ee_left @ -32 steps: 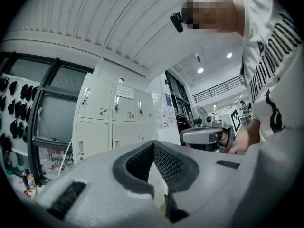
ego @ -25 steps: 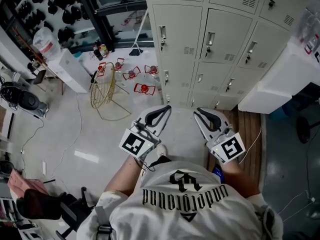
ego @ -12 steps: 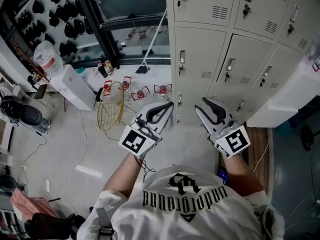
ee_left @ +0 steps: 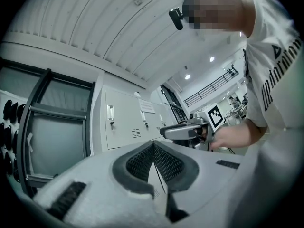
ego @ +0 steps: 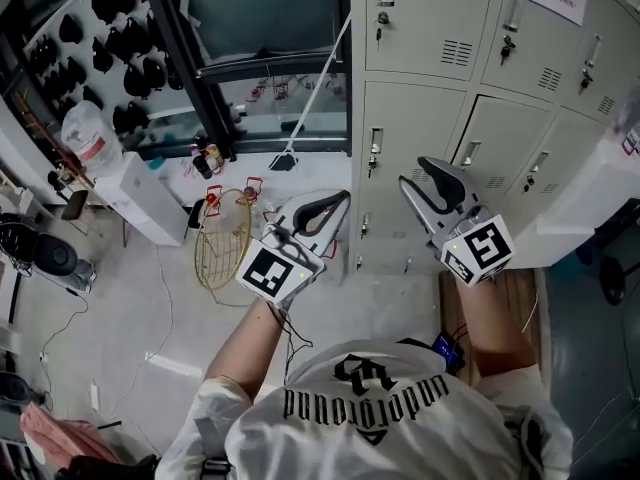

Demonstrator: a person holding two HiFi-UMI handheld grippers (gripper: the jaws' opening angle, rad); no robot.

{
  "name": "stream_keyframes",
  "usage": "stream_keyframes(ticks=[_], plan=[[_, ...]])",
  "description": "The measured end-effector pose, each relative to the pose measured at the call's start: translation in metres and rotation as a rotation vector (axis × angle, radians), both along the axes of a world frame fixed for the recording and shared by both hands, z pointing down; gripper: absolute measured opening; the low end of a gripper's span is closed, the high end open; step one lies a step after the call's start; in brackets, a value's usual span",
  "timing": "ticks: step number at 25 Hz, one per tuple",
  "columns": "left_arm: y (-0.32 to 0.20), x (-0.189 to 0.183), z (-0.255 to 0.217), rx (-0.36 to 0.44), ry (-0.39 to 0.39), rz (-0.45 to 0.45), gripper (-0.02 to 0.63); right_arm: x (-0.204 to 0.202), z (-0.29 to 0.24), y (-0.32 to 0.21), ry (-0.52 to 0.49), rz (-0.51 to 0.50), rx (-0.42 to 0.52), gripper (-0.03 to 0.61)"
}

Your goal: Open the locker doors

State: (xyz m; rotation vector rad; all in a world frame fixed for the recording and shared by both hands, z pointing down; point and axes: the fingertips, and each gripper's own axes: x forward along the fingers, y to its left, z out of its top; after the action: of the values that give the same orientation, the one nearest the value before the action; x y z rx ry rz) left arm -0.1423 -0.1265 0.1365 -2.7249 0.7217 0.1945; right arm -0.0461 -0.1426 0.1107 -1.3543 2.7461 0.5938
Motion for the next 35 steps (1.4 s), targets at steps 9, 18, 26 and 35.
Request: stream_keyframes(ticks=[9, 18, 26, 35], plan=[[-0.058, 0.005, -0.044, 0.097, -0.03, -0.011, 0.006, 0.006, -0.043, -0.07, -0.002, 0.012, 0.019, 0.175], [-0.134, 0.026, -0.076, 0.207, -0.069, -0.022, 0.006, 0.018, -0.108, -0.168, -0.04, 0.054, 0.046, 0.175], [-0.187, 0.043, -0.105, 0.248, -0.055, -0.032, 0.006, 0.026, -0.137, -0.253, -0.061, 0.119, 0.038, 0.173], [-0.221, 0.052, -0.1, 0.213, -0.018, -0.039, 0.006, 0.015, -0.141, -0.284, -0.064, 0.142, 0.045, 0.167]])
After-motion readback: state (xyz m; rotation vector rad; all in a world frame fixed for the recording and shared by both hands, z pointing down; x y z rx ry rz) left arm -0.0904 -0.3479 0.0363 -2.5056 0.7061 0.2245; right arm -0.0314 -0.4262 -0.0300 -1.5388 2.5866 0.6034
